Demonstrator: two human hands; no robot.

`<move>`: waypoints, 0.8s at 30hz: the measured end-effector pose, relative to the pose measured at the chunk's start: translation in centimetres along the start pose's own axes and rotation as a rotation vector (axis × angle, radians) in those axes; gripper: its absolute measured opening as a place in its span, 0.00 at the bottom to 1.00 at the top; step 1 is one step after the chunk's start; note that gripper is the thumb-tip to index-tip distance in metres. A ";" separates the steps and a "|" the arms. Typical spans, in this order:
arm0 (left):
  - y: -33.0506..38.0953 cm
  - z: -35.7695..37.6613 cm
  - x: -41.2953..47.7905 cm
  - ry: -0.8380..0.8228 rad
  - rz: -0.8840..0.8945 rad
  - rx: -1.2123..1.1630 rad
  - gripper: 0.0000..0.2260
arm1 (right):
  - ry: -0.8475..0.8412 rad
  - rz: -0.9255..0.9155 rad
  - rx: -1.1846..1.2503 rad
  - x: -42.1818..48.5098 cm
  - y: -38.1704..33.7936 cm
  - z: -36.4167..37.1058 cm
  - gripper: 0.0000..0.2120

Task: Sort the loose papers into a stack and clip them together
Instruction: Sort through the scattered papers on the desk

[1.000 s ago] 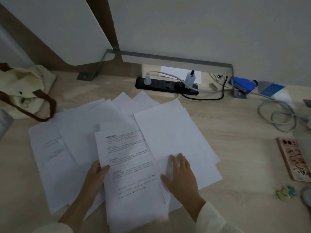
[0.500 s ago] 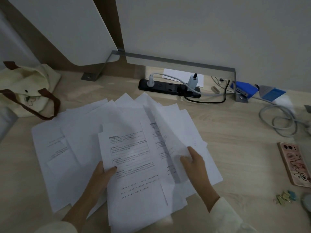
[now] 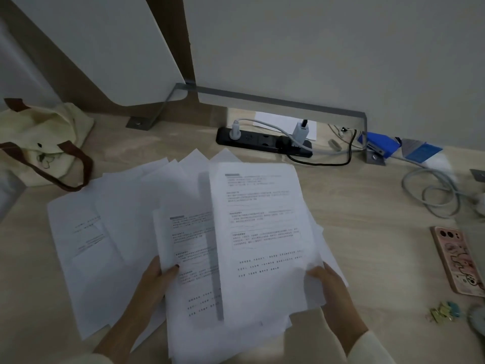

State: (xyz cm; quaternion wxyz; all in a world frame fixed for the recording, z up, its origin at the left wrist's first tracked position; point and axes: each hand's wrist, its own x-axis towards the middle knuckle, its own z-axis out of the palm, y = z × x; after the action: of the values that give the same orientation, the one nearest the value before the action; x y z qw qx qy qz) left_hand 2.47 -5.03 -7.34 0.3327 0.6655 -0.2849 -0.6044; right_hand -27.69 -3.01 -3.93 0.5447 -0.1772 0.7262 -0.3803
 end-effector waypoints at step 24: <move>-0.4 -0.6 0.0 0.064 -0.005 -0.028 0.15 | 0.178 -0.381 -0.760 1.5 1.4 3.0 0.16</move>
State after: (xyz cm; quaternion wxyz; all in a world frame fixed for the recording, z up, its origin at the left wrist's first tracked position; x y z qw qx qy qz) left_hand 3.07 -4.74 -7.63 0.3495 0.6806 -0.2641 -0.5873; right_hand -25.19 -4.19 -6.33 0.2962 -0.4623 0.8131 -0.1936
